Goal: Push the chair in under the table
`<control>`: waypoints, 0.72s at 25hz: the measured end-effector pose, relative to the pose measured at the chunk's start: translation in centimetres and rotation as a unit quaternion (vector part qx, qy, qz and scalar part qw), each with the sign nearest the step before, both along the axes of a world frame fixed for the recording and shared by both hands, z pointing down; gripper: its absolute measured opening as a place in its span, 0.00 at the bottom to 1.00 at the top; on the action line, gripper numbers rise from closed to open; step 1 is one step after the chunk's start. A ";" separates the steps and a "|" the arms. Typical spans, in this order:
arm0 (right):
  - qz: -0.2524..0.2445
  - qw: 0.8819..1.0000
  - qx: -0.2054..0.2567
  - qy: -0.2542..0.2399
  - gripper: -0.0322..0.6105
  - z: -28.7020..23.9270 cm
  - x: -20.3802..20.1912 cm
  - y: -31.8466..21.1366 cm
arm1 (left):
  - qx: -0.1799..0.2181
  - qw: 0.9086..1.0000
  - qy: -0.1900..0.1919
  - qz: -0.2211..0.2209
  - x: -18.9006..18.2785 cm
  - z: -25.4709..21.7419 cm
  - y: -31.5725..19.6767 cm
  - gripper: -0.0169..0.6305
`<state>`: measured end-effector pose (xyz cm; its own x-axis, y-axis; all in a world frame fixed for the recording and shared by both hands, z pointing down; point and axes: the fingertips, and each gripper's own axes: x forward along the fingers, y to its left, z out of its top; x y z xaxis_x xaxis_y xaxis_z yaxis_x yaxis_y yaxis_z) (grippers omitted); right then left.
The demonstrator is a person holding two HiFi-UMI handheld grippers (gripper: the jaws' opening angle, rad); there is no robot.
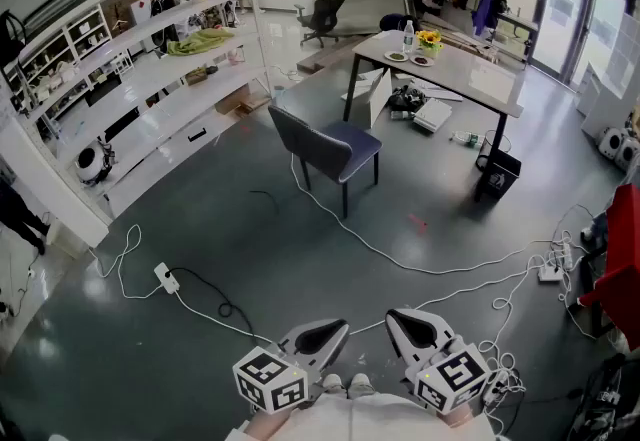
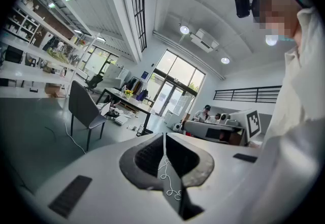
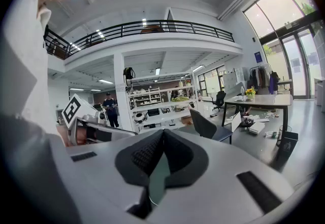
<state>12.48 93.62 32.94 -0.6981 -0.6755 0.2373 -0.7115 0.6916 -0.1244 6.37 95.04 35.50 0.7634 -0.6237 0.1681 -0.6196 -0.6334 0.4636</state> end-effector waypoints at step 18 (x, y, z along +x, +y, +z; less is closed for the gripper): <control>-0.056 0.998 0.003 -0.038 0.10 -0.5 -1.4 -0.7 | 0.004 0.999 -0.008 -0.035 -0.2 0.1 -1.9 0.06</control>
